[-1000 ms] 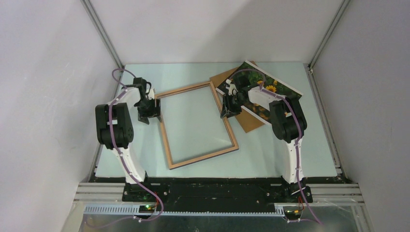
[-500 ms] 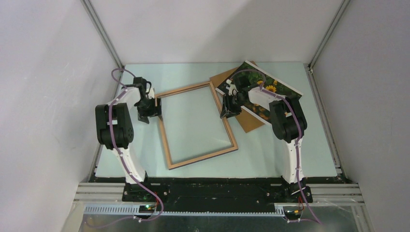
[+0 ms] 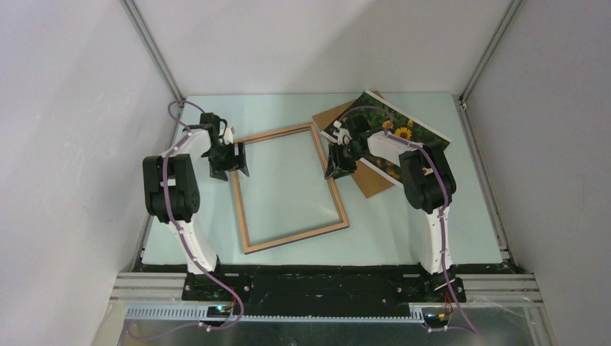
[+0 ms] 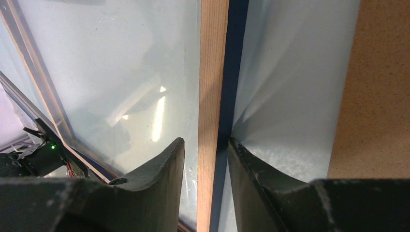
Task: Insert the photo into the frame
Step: Place the photo frame item in the photo frame.
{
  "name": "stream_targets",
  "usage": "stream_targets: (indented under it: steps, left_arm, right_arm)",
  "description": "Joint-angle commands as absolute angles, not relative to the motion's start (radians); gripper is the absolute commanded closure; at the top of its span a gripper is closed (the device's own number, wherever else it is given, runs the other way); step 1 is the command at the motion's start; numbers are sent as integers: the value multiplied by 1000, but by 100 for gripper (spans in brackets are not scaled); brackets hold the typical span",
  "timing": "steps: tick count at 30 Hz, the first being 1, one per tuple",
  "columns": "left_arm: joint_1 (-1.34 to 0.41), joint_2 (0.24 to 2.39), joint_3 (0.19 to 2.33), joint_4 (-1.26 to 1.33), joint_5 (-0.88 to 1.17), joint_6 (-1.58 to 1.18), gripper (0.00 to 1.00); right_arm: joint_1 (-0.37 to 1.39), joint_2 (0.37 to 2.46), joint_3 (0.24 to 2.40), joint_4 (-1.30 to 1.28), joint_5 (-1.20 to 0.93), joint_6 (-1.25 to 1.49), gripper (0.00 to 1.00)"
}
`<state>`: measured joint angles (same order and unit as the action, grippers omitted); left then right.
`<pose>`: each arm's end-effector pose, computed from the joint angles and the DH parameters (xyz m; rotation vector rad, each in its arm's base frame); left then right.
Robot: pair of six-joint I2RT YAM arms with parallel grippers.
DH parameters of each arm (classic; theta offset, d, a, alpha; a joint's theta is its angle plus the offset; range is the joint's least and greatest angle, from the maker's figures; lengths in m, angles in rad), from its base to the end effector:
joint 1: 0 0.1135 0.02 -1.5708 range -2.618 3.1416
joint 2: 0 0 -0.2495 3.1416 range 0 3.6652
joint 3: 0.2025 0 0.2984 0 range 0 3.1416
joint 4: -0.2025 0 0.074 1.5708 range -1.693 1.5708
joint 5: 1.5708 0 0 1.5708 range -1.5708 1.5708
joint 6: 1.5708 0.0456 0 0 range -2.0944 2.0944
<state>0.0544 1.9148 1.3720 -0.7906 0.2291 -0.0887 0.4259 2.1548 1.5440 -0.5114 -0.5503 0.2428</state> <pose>0.4132 0.0121 0.1337 -0.1670 2.8851 -0.3383 0.4276 0.2202 0.1015 -0.4276 2.7215 0.9390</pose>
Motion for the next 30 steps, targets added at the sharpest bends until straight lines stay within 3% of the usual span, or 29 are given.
stream_targets:
  steps: [1, 30]
  left_arm:
    - [48, 1891, 1399, -776, 186, -93, 16]
    - [9, 1917, 1357, -784, 13, -62, 17]
  right_arm:
    - [431, 2158, 1532, -516, -576, 251, 57]
    - [434, 2168, 1539, -517, -574, 248, 57]
